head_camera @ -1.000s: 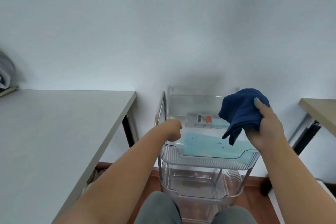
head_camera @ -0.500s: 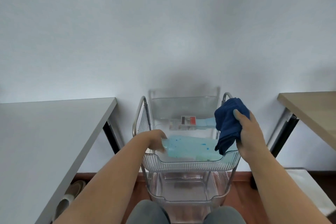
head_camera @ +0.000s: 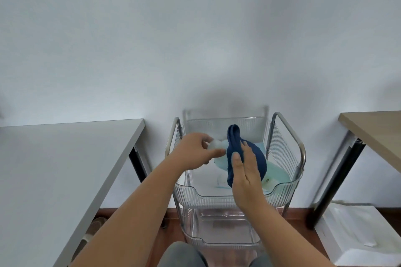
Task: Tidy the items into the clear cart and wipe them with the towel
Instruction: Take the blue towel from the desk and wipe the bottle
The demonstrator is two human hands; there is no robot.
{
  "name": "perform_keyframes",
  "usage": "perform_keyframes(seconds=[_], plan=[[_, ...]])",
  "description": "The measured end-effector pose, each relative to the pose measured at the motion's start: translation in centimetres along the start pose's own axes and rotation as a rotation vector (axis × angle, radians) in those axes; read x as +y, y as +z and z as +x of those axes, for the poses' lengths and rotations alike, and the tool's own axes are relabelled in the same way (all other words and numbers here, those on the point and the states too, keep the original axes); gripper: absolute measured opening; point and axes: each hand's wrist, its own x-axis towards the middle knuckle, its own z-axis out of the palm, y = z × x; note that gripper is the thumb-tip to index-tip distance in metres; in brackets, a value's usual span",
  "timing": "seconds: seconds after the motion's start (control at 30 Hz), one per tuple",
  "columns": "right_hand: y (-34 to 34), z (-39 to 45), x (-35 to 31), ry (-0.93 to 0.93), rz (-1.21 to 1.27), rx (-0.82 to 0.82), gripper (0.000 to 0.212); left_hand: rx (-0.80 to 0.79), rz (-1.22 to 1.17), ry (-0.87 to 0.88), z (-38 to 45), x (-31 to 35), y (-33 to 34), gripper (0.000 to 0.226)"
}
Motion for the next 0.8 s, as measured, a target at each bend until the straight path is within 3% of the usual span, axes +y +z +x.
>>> perform_keyframes(seconds=[0.07,0.17,0.3,0.43,0.67,0.8], plan=[[0.1,0.7,-0.4,-0.052,-0.057,0.046,0.03,0.072,-0.011,0.001,-0.3,0.7,0.9,0.037],[-0.7,2.3,-0.5,-0.146,-0.226,0.056,0.038,0.17,0.001,0.03,-0.4,1.3,1.8,0.035],[-1.4,4.0,-0.5,-0.15,-0.215,0.085,0.042,0.188,-0.029,0.114,-0.5,1.8,1.8,0.019],[-1.8,5.3,-1.5,-0.052,-0.168,-0.002,0.027,0.198,0.08,0.229,-0.6,1.9,1.2,0.031],[-3.6,8.7,-3.9,0.263,0.028,-0.293,0.033,0.199,0.143,0.379,-0.9,2.5,0.0,0.048],[-4.2,9.6,-3.6,0.364,0.256,-0.272,0.03,0.254,0.136,0.396,-0.9,3.2,-0.3,0.049]])
